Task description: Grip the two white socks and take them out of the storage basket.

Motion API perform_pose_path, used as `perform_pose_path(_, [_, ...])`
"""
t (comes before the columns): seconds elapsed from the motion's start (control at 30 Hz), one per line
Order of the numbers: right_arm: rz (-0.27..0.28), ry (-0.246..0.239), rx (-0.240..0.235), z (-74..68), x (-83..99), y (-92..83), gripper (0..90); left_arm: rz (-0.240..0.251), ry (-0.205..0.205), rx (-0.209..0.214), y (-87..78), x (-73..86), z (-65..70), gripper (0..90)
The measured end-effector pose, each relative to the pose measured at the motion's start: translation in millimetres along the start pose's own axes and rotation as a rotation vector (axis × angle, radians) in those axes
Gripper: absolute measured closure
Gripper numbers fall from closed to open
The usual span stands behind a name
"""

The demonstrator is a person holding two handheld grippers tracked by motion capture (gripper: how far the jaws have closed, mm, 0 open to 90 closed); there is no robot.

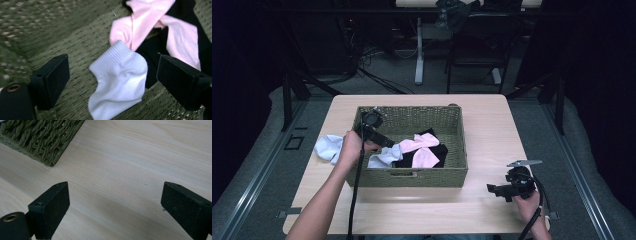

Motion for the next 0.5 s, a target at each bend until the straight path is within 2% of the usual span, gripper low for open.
perform_pose_path(0.07, [0.0,0.0,0.0,-0.1,0.1,0.0,7.9,-0.007,0.004,0.001,2.8,-0.5,1.1,13.5])
perform_pose_path(0.1, [-0.004,0.0,0.001,-0.3,0.1,0.0,7.9,-0.033,0.022,0.014,9.6,-1.9,3.2,14.3])
perform_pose_path(0.13, [-0.003,0.0,0.001,-0.4,0.1,0.0,7.9,-0.046,0.024,0.023,14.2,-2.7,4.9,15.2])
perform_pose_path(0.33, [0.004,0.004,0.003,-0.2,0.4,-0.1,7.9,-0.103,0.049,0.036,27.6,-5.7,8.9,19.8])
perform_pose_path(0.4, [0.003,0.005,0.002,-0.1,0.3,0.2,7.9,-0.138,0.055,0.044,33.4,-6.9,9.4,22.7])
perform_pose_path(0.43, [-0.001,0.002,0.001,-0.1,0.2,0.2,7.9,-0.179,0.066,0.052,39.5,-7.9,9.2,25.4])
perform_pose_path(0.47, [-0.001,0.002,0.001,-0.1,0.2,0.2,7.9,-0.179,0.066,0.052,39.5,-7.9,9.2,28.3])
perform_pose_path(0.5, [0.002,0.003,0.004,-0.3,0.2,0.1,7.9,-0.204,0.073,0.046,43.5,-8.8,9.8,29.6])
Point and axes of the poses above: each handheld gripper's, and its own axes: y roughly forward along the jaws, x roughly out of its underside, z roughly to its right, the point moved 1 cm from there along y, roughly forward along the jaws, and after that the axes turned 3 degrees about y, right-handed, at the moved point
